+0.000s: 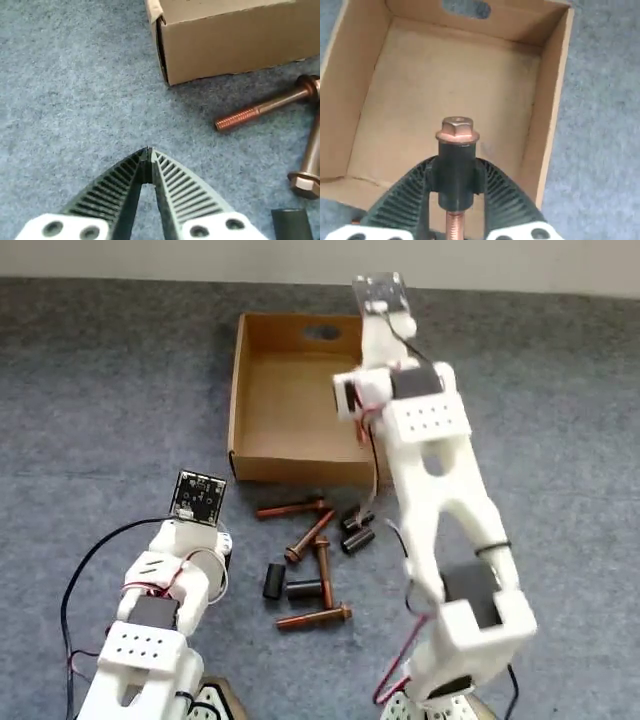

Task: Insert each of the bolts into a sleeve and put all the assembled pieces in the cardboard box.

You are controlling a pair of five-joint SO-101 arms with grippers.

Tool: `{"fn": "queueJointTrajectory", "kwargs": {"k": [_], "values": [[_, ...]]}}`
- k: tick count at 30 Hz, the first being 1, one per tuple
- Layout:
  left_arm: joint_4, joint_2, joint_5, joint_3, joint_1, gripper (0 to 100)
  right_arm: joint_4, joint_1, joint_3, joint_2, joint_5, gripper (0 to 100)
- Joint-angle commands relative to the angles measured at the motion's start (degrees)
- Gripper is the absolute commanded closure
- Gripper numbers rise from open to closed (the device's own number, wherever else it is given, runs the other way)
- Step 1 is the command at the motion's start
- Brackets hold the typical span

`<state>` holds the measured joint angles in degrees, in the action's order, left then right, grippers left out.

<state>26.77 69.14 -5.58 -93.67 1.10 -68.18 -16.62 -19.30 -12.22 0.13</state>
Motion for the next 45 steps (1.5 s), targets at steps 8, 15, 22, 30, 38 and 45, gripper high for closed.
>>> {"fn": "queueJointTrajectory", "kwargs": {"k": [8, 15, 22, 30, 38, 45], "values": [[-0.79, 0.92, 0.26, 0.22, 2.15, 99, -18.24, 3.91, -45.41, -28.62, -7.38, 99.2], [-0.7, 0.92, 0.26, 0.22, 2.24, 99, -23.87, 4.35, -58.51, -39.87, -7.38, 99.2], [-0.7, 0.92, 0.26, 0.22, 2.24, 99, -24.22, 4.35, -58.77, -44.53, -7.3, 99.2], [-0.7, 0.92, 0.26, 0.22, 2.33, 99, -24.31, 4.26, -58.51, -45.49, -7.38, 99.2], [-0.7, 0.92, 0.26, 0.22, 2.33, 99, -27.21, 4.35, -59.21, -49.1, -7.65, 99.2], [-0.7, 0.92, 0.26, 0.22, 2.33, 99, -28.7, 4.26, -58.77, -49.8, -7.65, 99.2]]}}
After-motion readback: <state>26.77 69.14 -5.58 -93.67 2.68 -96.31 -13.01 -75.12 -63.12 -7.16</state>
